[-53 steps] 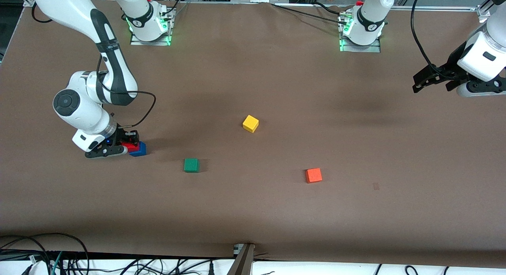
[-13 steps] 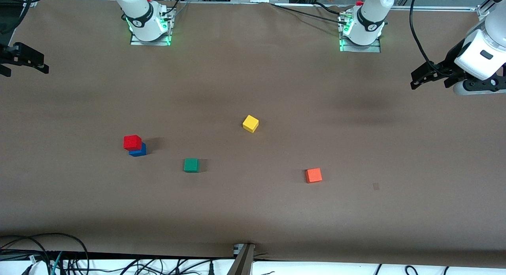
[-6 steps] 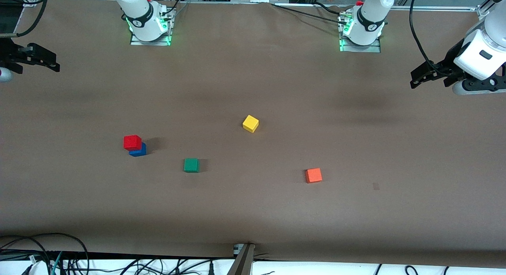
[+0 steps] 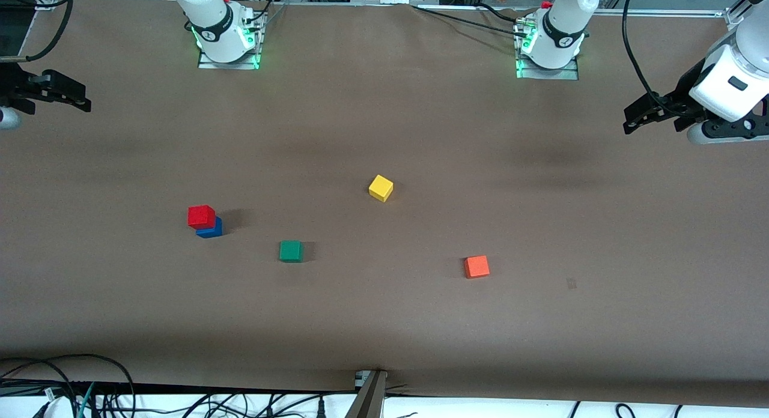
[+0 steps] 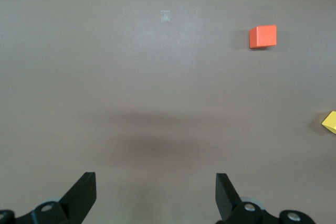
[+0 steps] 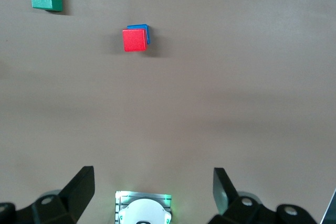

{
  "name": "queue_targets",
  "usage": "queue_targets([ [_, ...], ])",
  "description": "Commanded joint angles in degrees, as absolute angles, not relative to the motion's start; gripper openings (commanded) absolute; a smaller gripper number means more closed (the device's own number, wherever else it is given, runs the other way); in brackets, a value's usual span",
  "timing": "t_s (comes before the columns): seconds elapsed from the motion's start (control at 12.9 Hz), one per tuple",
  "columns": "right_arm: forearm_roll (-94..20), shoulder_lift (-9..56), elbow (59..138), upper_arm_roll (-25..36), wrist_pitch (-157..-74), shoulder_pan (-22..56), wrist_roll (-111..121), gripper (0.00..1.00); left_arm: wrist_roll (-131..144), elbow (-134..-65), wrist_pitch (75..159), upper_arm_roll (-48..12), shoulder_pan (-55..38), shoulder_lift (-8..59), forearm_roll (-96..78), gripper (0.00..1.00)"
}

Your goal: Pass red block to right arm, stack on blue

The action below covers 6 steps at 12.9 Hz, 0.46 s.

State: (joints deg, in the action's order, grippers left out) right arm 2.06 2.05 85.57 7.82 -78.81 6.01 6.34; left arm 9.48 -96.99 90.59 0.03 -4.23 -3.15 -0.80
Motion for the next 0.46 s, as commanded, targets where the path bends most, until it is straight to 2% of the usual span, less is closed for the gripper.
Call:
queue_targets([
  [0.0,2.81,2.29,84.99,7.38,-78.57,5.45,5.62,1.0,9.67,-95.1,89.03,0.0,-4.22,-2.37,-1.58,1.0],
  [0.39,2.55,2.29,84.99,7.29,-78.84,5.89,5.54,1.0,9.67,-95.1,89.03,0.0,-4.22,-2.37,-1.58,1.0],
])
